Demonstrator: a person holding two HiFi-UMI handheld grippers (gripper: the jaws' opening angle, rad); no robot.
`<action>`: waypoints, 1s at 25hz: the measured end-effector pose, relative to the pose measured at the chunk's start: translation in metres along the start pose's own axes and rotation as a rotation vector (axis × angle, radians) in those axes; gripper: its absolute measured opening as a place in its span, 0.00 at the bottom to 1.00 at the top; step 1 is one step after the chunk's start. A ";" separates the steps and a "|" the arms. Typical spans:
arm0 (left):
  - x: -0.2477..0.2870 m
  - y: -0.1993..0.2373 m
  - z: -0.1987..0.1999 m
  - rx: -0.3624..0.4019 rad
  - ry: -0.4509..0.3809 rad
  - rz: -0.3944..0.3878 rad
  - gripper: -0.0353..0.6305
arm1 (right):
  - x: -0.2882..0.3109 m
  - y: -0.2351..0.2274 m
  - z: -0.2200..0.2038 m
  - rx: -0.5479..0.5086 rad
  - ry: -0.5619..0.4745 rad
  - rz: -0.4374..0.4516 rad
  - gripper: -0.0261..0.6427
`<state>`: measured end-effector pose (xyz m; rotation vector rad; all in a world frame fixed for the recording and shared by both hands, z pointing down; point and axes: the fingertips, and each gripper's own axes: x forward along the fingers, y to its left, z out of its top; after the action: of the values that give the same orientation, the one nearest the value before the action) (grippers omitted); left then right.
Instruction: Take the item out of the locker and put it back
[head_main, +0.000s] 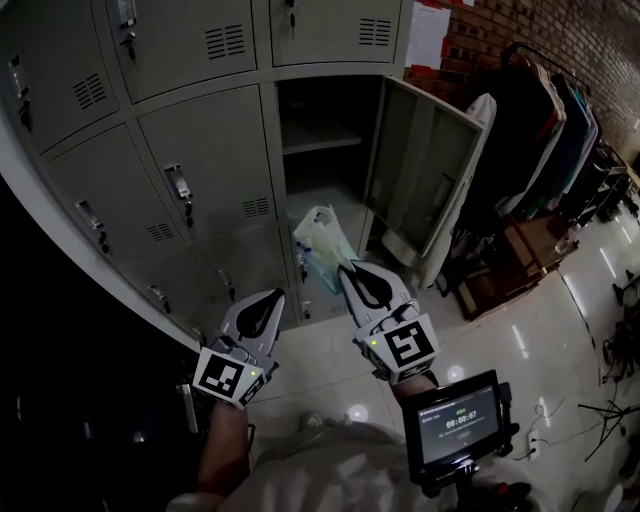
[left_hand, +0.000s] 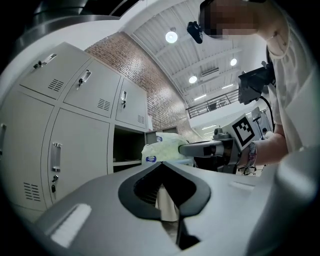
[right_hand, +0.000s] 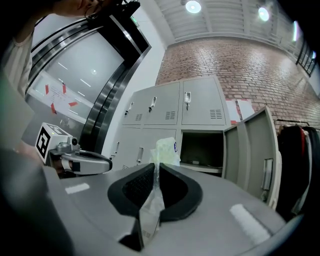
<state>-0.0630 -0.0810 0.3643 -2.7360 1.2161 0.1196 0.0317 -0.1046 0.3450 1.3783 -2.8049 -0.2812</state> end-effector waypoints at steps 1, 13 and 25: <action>0.000 0.006 0.002 0.002 -0.004 -0.004 0.05 | 0.005 0.000 0.000 0.000 0.000 -0.002 0.07; 0.014 0.054 -0.005 0.032 -0.005 -0.062 0.05 | 0.066 -0.007 -0.006 0.076 -0.029 -0.005 0.07; 0.083 0.105 -0.025 0.048 -0.013 -0.047 0.05 | 0.138 -0.084 -0.015 0.052 -0.054 -0.012 0.07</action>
<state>-0.0852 -0.2158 0.3677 -2.7158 1.1360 0.1009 0.0138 -0.2658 0.3354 1.4199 -2.8686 -0.2511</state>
